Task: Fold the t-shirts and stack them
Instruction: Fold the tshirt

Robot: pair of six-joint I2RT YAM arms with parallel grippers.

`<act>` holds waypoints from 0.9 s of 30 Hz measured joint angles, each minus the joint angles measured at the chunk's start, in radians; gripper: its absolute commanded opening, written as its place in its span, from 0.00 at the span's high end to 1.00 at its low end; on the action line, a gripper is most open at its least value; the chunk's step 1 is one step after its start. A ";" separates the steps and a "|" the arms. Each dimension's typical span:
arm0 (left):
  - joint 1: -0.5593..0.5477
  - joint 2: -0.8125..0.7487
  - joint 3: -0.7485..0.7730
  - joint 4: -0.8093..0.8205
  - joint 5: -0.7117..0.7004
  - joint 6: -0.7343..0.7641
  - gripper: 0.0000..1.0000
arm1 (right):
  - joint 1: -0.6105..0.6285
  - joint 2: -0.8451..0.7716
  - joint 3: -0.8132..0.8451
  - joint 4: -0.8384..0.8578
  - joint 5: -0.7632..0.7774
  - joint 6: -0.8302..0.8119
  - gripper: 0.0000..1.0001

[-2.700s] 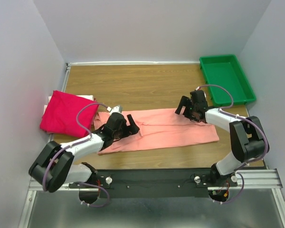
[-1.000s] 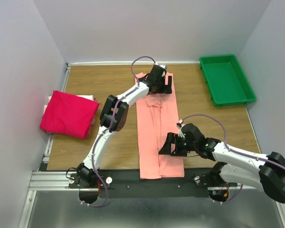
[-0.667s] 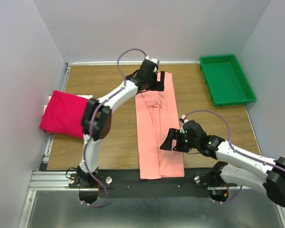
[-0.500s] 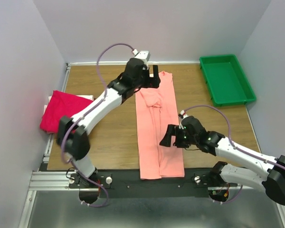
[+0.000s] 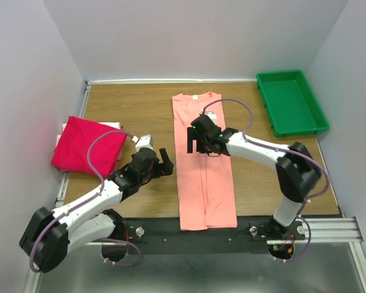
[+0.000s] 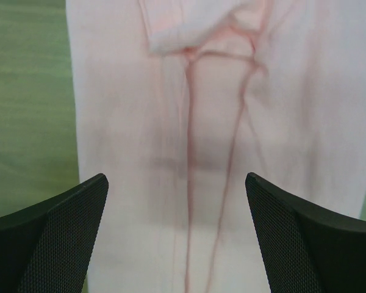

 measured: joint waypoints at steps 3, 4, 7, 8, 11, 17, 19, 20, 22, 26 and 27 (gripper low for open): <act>-0.011 -0.120 -0.063 -0.005 -0.002 -0.055 0.02 | -0.009 0.159 0.135 -0.015 0.055 -0.021 0.00; -0.014 -0.166 -0.080 -0.002 -0.002 -0.073 0.02 | -0.013 0.216 0.179 -0.030 0.076 -0.024 0.00; -0.015 -0.229 -0.117 0.014 0.001 -0.108 0.02 | -0.030 0.320 0.263 -0.053 0.126 -0.030 0.00; -0.015 -0.239 -0.127 0.016 0.006 -0.117 0.02 | -0.036 0.350 0.283 -0.063 0.140 -0.032 0.00; -0.018 -0.245 -0.153 0.018 0.025 -0.135 0.02 | -0.050 0.391 0.335 -0.076 0.161 -0.035 0.00; -0.022 -0.245 -0.174 0.018 0.054 -0.142 0.02 | -0.073 0.493 0.476 -0.089 0.166 -0.021 0.00; -0.024 -0.245 -0.169 0.012 0.054 -0.137 0.02 | -0.078 0.524 0.522 -0.087 0.165 -0.014 0.00; -0.026 -0.245 -0.166 0.007 0.054 -0.134 0.02 | -0.082 0.540 0.547 -0.089 0.166 -0.011 0.00; -0.027 -0.245 -0.160 0.002 0.055 -0.130 0.02 | -0.089 0.569 0.592 -0.093 0.166 -0.011 0.00; -0.031 -0.228 -0.159 -0.003 0.075 -0.134 0.02 | -0.108 0.607 0.655 -0.096 0.164 -0.008 0.00; -0.032 -0.218 -0.159 -0.005 0.081 -0.138 0.02 | -0.113 0.613 0.667 -0.097 0.163 -0.008 0.00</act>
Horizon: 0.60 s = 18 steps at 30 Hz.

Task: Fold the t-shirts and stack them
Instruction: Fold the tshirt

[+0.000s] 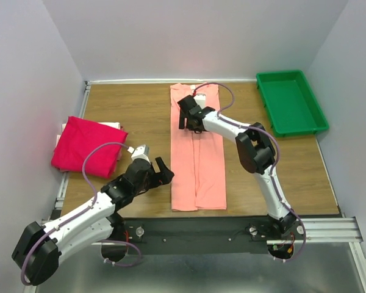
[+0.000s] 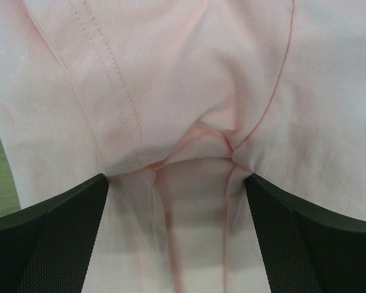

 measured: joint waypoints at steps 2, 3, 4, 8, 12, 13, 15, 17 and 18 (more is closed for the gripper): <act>-0.007 0.016 -0.007 -0.004 0.019 -0.015 0.02 | -0.008 0.010 0.021 -0.003 -0.012 -0.004 0.00; -0.011 0.018 -0.014 -0.003 0.026 -0.023 0.02 | -0.009 0.011 0.026 -0.006 -0.021 -0.005 0.00; -0.022 0.017 -0.027 -0.003 0.038 -0.035 0.02 | -0.011 0.011 0.027 -0.008 -0.028 -0.007 0.00; -0.068 0.016 -0.079 -0.010 0.077 -0.082 0.02 | -0.018 -0.011 0.018 -0.020 -0.063 -0.018 0.00; -0.196 -0.005 -0.106 0.016 0.111 -0.156 0.06 | -0.017 -0.124 -0.075 -0.026 -0.085 -0.023 0.00; -0.228 -0.007 -0.108 0.016 0.121 -0.176 0.12 | -0.017 -0.175 -0.119 -0.028 -0.089 -0.022 0.00; -0.294 -0.006 -0.115 0.018 0.129 -0.221 0.30 | -0.017 -0.268 -0.185 -0.033 -0.097 -0.019 0.00; -0.333 -0.003 -0.121 0.016 0.135 -0.253 0.39 | -0.017 -0.345 -0.245 -0.026 -0.101 -0.015 0.00; -0.355 0.004 -0.123 0.010 0.138 -0.274 0.46 | -0.017 -0.405 -0.298 -0.019 -0.103 -0.012 0.00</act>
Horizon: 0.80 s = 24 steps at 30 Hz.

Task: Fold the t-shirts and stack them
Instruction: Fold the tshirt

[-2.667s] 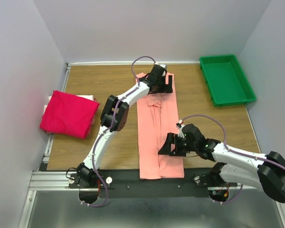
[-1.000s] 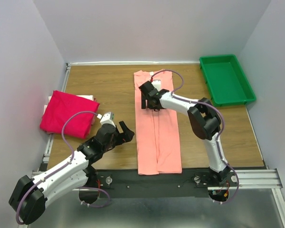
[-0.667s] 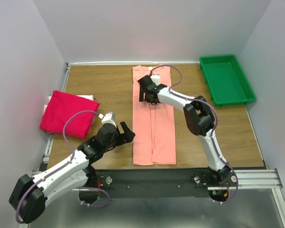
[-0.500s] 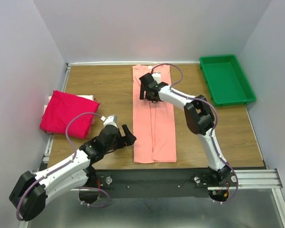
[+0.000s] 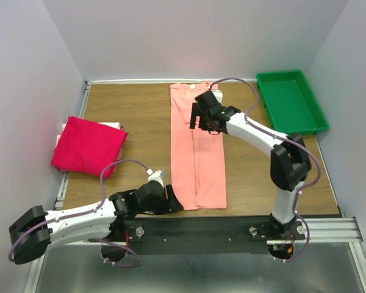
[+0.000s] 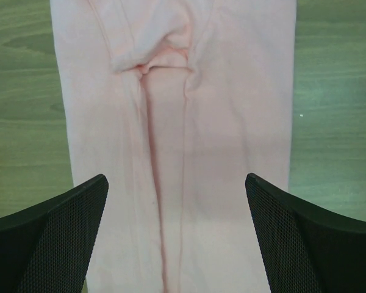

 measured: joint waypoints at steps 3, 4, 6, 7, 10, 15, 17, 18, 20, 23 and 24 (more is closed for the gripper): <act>-0.047 0.019 -0.004 -0.022 -0.005 -0.048 0.55 | 0.000 -0.117 -0.131 0.012 -0.011 0.010 0.00; -0.053 0.023 -0.004 -0.024 -0.008 -0.060 0.57 | 0.000 -0.143 -0.169 0.014 -0.016 0.013 0.00; -0.064 0.035 -0.003 -0.024 -0.023 -0.082 0.62 | 0.000 -0.238 -0.303 0.032 -0.037 0.023 0.00; -0.066 0.040 -0.002 -0.025 -0.028 -0.089 0.64 | 0.000 -0.278 -0.361 0.037 -0.046 0.028 0.00; -0.067 0.063 0.003 -0.023 -0.043 -0.102 0.67 | 0.000 -0.410 -0.550 0.063 -0.085 0.054 0.00; -0.072 0.079 0.011 -0.023 -0.067 -0.114 0.66 | 0.000 -0.652 -0.835 0.108 -0.199 0.090 0.00; -0.072 0.079 0.011 -0.023 -0.077 -0.120 0.66 | 0.000 -0.738 -0.911 0.114 -0.255 0.096 0.00; -0.072 0.078 0.011 -0.023 -0.082 -0.123 0.66 | 0.000 -0.766 -0.935 0.114 -0.276 0.100 0.00; -0.072 0.078 0.011 -0.023 -0.092 -0.126 0.69 | 0.000 -0.856 -0.996 0.117 -0.333 0.104 0.00; -0.072 0.078 0.012 -0.024 -0.110 -0.131 0.87 | 0.000 -0.927 -1.043 0.125 -0.404 0.112 0.00; -0.072 0.078 0.012 -0.026 -0.114 -0.132 0.95 | 0.000 -0.939 -1.056 0.130 -0.431 0.114 0.00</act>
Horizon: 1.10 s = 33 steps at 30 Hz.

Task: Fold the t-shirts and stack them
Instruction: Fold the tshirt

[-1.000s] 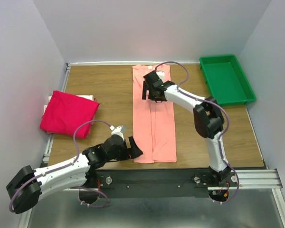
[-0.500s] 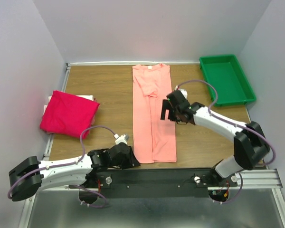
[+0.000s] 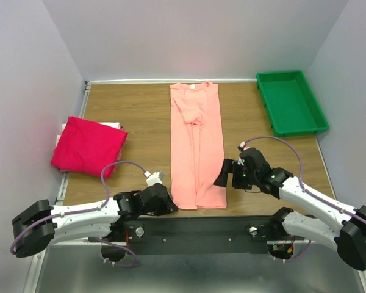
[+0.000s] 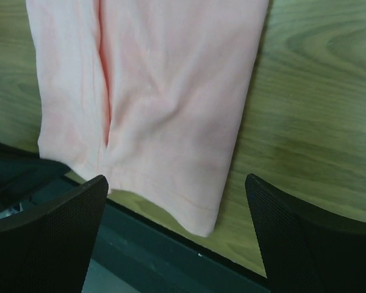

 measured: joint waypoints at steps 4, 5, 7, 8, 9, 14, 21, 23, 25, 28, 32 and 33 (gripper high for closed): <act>0.000 0.000 0.000 -0.002 -0.017 -0.002 1.00 | 0.000 0.007 -0.041 0.011 -0.105 0.009 0.01; 0.000 0.000 0.000 -0.003 -0.018 -0.002 1.00 | 0.000 0.011 -0.053 0.013 -0.136 0.013 0.02; 0.000 0.000 0.000 -0.003 -0.021 -0.002 1.00 | 0.002 0.013 -0.080 0.017 -0.195 0.018 0.02; 0.000 0.000 0.000 -0.003 -0.021 -0.002 1.00 | 0.002 0.013 -0.088 0.016 -0.210 0.020 0.03; 0.000 0.000 0.000 -0.004 -0.021 -0.002 1.00 | 0.002 0.013 -0.098 0.017 -0.237 0.023 0.04; 0.000 0.000 0.000 -0.003 -0.023 -0.001 1.00 | 0.002 0.030 -0.122 0.022 -0.300 0.027 0.16; 0.000 0.000 0.000 0.009 -0.026 -0.001 1.00 | 0.004 0.100 -0.138 0.059 -0.356 0.035 0.49; 0.000 0.001 0.000 0.011 -0.028 -0.001 1.00 | 0.004 0.112 -0.143 0.060 -0.363 0.036 0.55; 0.000 0.001 0.000 0.011 -0.031 -0.001 1.00 | 0.004 0.126 -0.147 0.060 -0.369 0.037 0.65; 0.000 0.001 0.000 0.012 -0.033 0.002 1.00 | 0.004 0.155 -0.148 0.061 -0.371 0.031 0.93; 0.000 0.001 0.001 0.027 -0.035 0.013 1.00 | 0.004 0.185 -0.144 0.060 -0.363 0.018 1.00; 0.000 0.001 0.003 0.031 -0.037 0.017 1.00 | 0.004 0.187 -0.142 0.059 -0.361 0.014 1.00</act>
